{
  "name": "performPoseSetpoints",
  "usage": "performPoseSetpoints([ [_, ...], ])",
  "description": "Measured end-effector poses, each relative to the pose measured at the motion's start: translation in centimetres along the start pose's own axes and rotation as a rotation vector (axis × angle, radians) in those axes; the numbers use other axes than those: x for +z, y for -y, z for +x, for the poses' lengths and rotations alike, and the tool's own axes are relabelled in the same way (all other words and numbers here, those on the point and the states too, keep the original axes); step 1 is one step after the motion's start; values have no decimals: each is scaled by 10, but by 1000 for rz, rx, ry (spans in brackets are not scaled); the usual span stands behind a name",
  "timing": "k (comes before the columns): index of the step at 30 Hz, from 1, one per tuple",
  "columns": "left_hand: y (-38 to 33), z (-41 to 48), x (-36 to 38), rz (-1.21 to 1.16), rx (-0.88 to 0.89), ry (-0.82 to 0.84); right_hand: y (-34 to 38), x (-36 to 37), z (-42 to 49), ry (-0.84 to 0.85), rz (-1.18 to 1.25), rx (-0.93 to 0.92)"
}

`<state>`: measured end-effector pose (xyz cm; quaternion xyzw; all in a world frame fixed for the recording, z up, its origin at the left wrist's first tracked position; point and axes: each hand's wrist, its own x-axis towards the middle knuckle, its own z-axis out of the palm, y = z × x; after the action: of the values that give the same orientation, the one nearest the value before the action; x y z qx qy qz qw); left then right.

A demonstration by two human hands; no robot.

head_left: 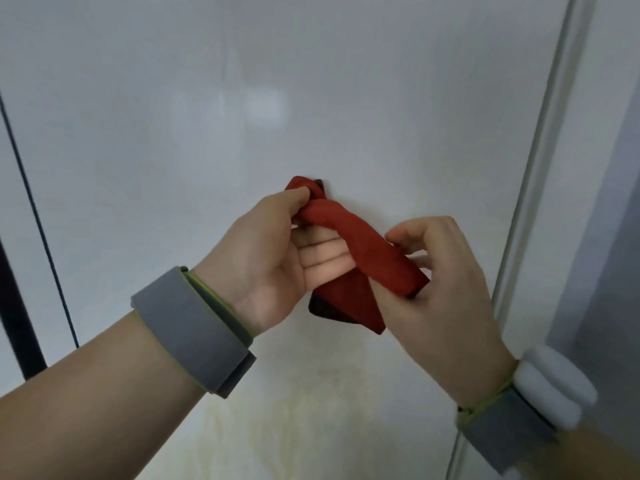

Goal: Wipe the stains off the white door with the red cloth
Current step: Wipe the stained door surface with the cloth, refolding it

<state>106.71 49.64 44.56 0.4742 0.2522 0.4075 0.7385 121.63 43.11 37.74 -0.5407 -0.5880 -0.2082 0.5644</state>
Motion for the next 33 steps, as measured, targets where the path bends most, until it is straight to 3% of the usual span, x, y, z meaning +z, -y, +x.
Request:
performPoseSetpoints([
  [5, -15, -5, -1, 38, -15, -3, 5, -26, 49, 53, 401, 324],
  [8, -17, -11, 3, -43, 31, -18, 11, -37, 75, 95, 530, 425],
  [16, -39, -9, 21, -38, 208, -23, 13, -67, 124, 200, 524, 483],
  [23, -83, 18, 52, 111, 536, -74, 30, -70, 174, -52, 423, 242],
  [28, -89, 51, 58, 342, 719, -145, 31, -50, 208, -45, 376, 430],
  [33, -97, 53, 52, 496, 858, -124, 34, -35, 218, -93, 666, 531],
])
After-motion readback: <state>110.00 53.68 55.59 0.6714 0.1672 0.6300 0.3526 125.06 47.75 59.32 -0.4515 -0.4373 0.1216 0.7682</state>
